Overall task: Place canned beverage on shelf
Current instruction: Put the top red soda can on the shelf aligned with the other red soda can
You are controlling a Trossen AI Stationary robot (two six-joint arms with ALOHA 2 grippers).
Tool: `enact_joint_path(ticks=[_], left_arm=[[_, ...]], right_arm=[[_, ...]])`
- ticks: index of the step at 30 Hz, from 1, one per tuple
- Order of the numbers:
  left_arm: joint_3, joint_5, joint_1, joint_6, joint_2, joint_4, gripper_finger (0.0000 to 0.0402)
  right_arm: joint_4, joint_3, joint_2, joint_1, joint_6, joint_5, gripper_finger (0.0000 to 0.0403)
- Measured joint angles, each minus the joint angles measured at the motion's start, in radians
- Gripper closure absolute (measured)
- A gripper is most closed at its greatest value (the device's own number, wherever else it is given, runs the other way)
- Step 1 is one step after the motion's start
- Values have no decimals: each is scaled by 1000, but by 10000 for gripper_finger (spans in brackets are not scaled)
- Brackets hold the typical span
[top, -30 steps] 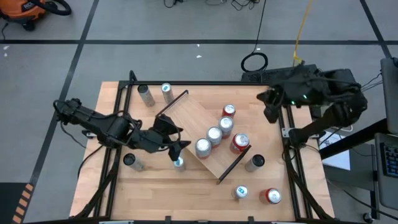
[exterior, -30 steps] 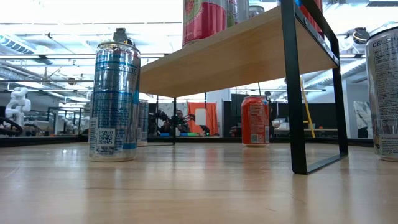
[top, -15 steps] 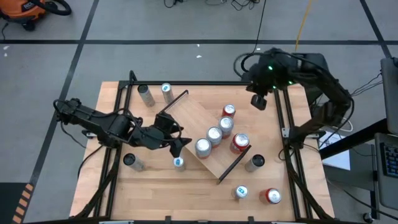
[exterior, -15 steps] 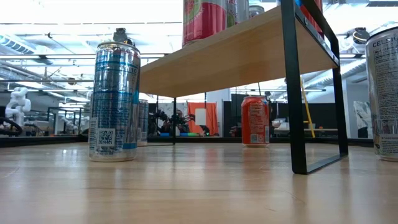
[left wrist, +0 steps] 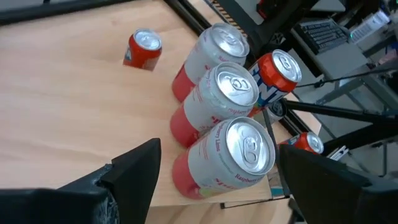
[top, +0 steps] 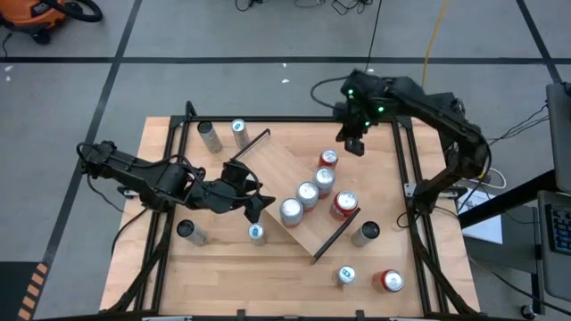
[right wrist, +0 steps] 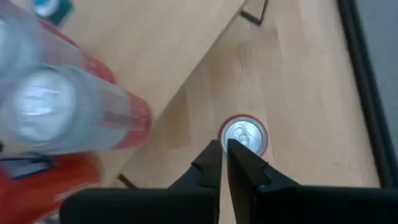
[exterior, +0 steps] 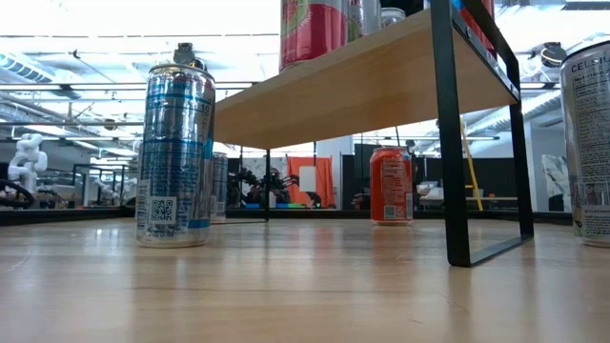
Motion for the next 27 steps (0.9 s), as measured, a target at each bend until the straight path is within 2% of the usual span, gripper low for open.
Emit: enact_joint_path(ticks=[3, 6, 10, 17, 20, 23, 27], left_arm=[[0, 2, 0, -55, 0, -19, 73], [0, 2, -3, -77, 0, -23, 73], [0, 2, -3, -76, 0, -24, 73], [0, 1, -3, -83, 0, -46, 73], [0, 0, -3, -102, 0, -53, 73], [0, -3, -3, -103, 0, -69, 73], [0, -6, 3, -102, 0, -93, 73]], right_arm=[[81, -111, 1, 0, -25, -30, 389], [167, -198, 1, -2, -58, -76, 354], [251, -284, 0, -13, -91, -74, 276], [424, -419, 0, -38, -119, -76, 116], [460, -455, 0, -46, -114, -71, 66], [485, -473, 0, -55, -114, -71, 39], [498, -501, 0, -67, -95, -71, 31]])
